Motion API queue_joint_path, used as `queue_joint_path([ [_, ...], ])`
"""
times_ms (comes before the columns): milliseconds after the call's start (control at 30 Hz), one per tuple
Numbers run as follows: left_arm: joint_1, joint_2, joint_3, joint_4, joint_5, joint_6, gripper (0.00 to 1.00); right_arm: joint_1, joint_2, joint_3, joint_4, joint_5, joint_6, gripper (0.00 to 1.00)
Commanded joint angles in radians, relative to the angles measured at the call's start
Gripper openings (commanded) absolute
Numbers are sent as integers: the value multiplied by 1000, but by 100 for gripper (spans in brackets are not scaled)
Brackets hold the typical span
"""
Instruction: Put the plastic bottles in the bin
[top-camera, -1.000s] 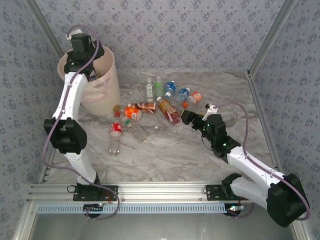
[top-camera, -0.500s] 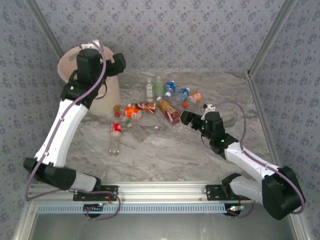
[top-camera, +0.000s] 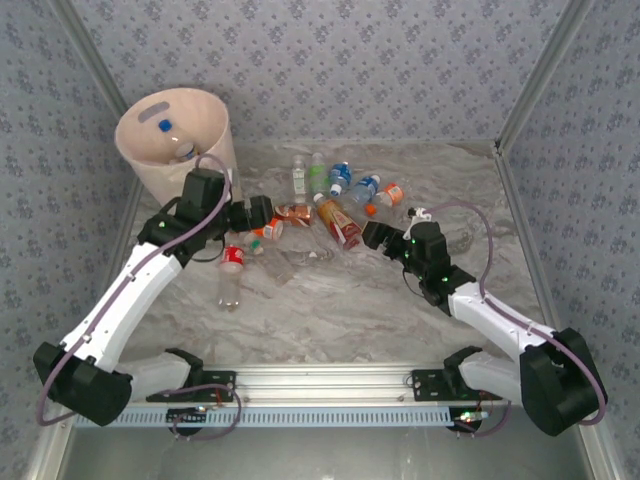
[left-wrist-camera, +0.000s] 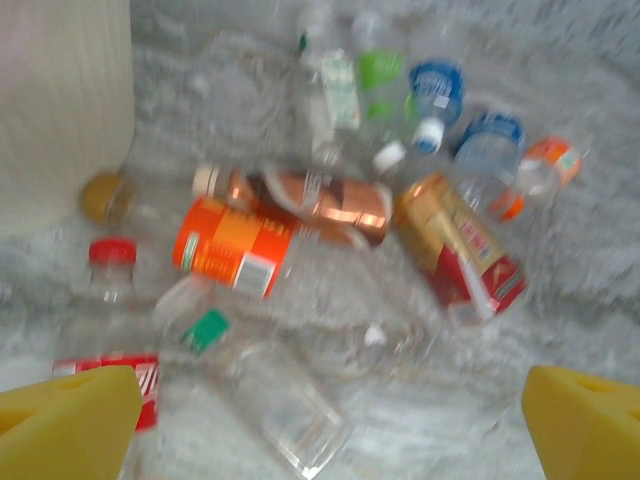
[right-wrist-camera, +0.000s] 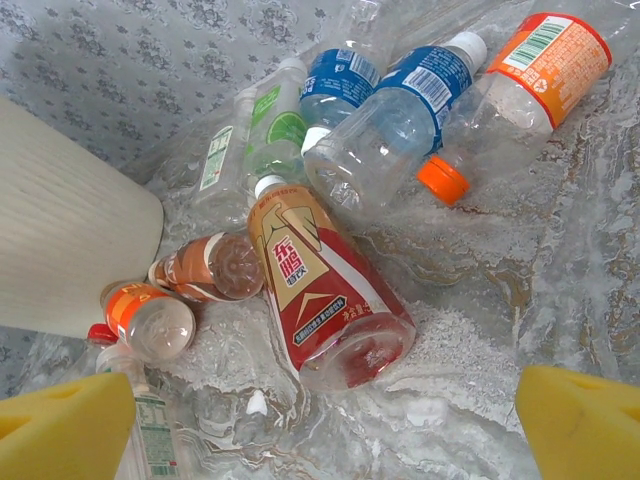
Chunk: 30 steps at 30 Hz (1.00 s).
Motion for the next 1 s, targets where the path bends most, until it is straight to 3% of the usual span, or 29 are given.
queue_joint_path([
  [0,0,-7,-53,-119,7,2,98,-10,-4,28,-17,7,17,100],
  [267,16,117,-201,-103,-143,-15,98,-11,-9,26,-11,14,16,100],
  [500,134,168,-287,-20,-94,19,98,-10,-12,22,-12,21,17,100],
  [700,143,228,-301,36,-30,73,98,-10,-15,8,9,36,18,100],
  [967,153,318,-297,83,-99,68,93,-10,-16,7,5,37,17,100],
])
